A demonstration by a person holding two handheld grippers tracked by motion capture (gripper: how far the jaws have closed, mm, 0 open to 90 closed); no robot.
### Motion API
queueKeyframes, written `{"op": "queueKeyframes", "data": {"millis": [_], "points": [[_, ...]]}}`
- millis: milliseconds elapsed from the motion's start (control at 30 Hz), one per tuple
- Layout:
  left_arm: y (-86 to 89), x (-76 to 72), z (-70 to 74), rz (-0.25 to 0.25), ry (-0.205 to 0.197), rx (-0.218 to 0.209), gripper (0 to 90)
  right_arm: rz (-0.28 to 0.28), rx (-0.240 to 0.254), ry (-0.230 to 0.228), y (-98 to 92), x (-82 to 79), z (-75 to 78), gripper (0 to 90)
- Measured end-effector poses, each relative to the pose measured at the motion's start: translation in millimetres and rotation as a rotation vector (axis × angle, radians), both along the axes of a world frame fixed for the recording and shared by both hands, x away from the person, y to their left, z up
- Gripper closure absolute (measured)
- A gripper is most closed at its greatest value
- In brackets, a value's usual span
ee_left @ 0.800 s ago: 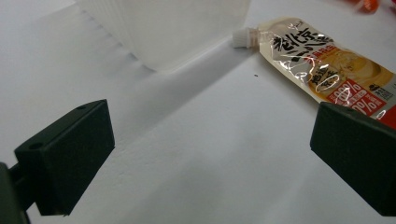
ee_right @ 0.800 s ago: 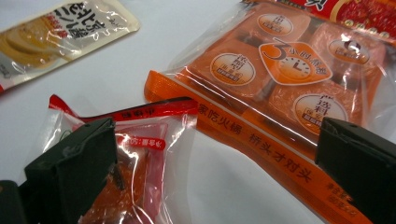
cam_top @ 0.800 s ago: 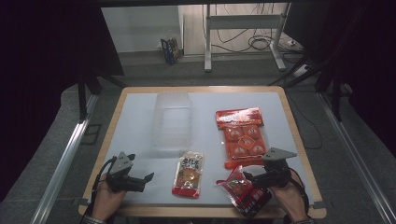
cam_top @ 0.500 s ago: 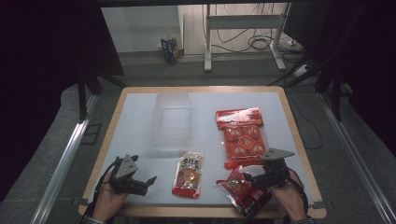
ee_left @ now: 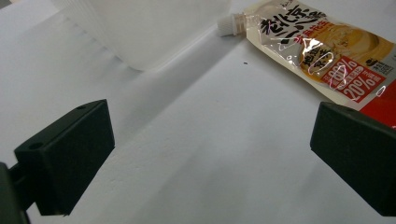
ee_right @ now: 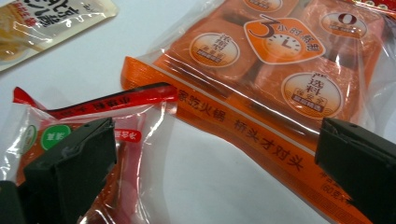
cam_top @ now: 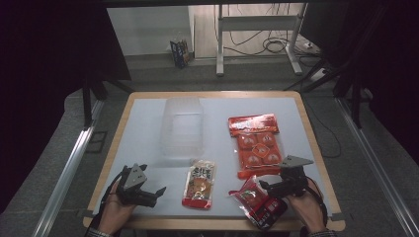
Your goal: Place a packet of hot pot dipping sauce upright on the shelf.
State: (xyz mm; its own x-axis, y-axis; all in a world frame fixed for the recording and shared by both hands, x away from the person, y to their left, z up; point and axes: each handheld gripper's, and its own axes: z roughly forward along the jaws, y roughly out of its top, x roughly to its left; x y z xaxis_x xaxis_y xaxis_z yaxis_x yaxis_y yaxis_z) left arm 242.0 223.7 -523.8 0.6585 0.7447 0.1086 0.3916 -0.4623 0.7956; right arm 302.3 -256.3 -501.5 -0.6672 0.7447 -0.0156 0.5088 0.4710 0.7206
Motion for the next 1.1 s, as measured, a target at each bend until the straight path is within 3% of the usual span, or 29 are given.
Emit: {"op": "queueKeyframes", "data": {"millis": [233, 400, 500, 600, 633, 667, 700, 733, 767, 800, 967, 1100], "points": [[-0.8, 0.3, -0.6, -0.006, 0.004, 0.01, 0.0, -0.051, -0.029, -0.001, -4.2, 2.9, 0.6, 0.0], [-1.3, 0.1, -0.5, -0.007, 0.003, 0.013, 0.0, -0.103, 0.001, 0.033, -14.0, 10.2, -1.2, 0.6], [-1.4, 0.2, -0.7, -0.007, 0.003, 0.016, 0.0, -0.128, -0.028, 0.019, -17.5, 11.1, 1.7, 13.8], [-1.4, 0.0, -0.6, -0.007, 0.002, 0.016, 0.0, -0.144, -0.012, 0.038, -23.4, 13.1, 5.9, 32.5], [-1.5, 0.0, -0.5, -0.007, 0.001, 0.017, 0.0, -0.149, -0.005, 0.045, -25.8, 14.1, 6.7, 38.9], [-1.6, 0.0, -0.6, -0.008, 0.001, 0.018, 0.0, -0.161, 0.005, 0.065, -31.3, 16.3, 7.8, 51.2], [-1.7, 0.0, -0.6, -0.008, 0.002, 0.019, 0.0, -0.161, 0.005, 0.065, -31.3, 16.3, 7.8, 51.2], [-2.1, 0.0, -0.7, -0.01, 0.002, 0.021, 0.0, -0.171, 0.011, 0.076, -35.7, 18.2, 8.8, 61.8], [-2.1, 0.0, -0.7, -0.01, 0.002, 0.021, 0.0, -0.171, 0.011, 0.076, -35.7, 18.2, 8.8, 61.8], [-1.9, 0.0, -0.4, -0.014, 0.002, 0.029, 0.0, -0.19, 0.002, 0.073, -41.2, 20.3, 10.6, 73.9], [-2.7, -0.1, -0.6, -0.016, -0.001, 0.033, 0.0, -0.218, 0.002, 0.06, -52.1, 24.8, 12.5, 88.4], [-3.9, -0.2, -0.6, -0.02, -0.001, 0.037, 0.0, -0.276, -0.031, 0.068, -60.7, 32.8, 6.8, 88.6]]}}
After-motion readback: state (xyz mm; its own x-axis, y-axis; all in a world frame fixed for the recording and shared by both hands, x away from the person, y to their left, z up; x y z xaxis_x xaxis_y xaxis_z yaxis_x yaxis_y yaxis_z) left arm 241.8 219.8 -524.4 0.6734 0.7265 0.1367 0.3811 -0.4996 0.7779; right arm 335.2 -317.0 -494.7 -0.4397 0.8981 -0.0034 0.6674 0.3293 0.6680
